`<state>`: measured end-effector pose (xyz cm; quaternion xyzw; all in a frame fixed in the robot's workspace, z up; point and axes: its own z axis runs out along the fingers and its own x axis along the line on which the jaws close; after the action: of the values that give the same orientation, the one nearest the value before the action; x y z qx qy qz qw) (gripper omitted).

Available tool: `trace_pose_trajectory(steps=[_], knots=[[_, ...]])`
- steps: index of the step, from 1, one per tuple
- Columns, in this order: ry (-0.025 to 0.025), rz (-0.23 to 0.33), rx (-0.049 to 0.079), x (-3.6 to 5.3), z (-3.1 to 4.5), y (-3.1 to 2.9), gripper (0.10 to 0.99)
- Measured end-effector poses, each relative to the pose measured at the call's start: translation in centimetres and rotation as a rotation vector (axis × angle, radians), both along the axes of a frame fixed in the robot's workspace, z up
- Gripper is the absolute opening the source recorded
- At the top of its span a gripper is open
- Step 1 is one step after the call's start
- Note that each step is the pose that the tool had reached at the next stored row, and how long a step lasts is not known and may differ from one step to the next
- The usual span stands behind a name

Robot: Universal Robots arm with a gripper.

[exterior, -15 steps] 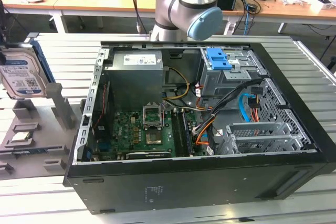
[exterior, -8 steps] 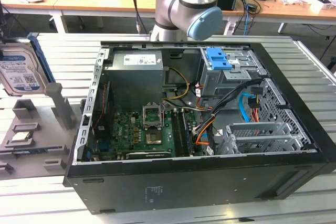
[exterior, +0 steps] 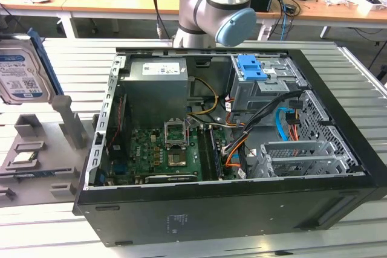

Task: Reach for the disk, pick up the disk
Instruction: 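Pick up the disk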

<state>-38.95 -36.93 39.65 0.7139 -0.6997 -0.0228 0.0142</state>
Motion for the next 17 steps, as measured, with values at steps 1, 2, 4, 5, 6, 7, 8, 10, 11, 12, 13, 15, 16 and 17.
trace_pose_trajectory(steps=[1,2,4,5,6,7,8,10,11,12,13,15,16,17], knots=[[0.0000,0.000,0.000,0.00,0.15,0.00,0.369],[0.0001,0.000,0.000,0.00,0.31,0.00,0.369],[0.0000,0.000,0.000,0.01,0.82,0.00,0.369],[0.0000,0.000,0.000,0.01,0.97,0.00,0.369],[-0.0001,0.000,0.000,0.01,1.13,0.00,0.369],[0.0000,0.000,0.000,0.01,1.45,0.00,0.369],[0.0000,0.000,0.000,0.01,1.85,0.00,0.369],[-0.0001,0.000,0.000,0.01,2.43,0.00,0.369],[0.0000,0.000,0.000,0.02,2.72,0.00,0.369],[0.0000,0.000,0.000,0.02,2.83,0.00,0.369],[0.0000,0.000,0.000,0.02,2.98,0.00,0.369],[0.0000,0.000,0.000,0.02,3.26,0.00,0.369],[0.0000,0.000,0.000,0.02,3.48,0.00,0.369],[-0.0001,0.000,0.000,0.02,3.61,0.00,0.369]])
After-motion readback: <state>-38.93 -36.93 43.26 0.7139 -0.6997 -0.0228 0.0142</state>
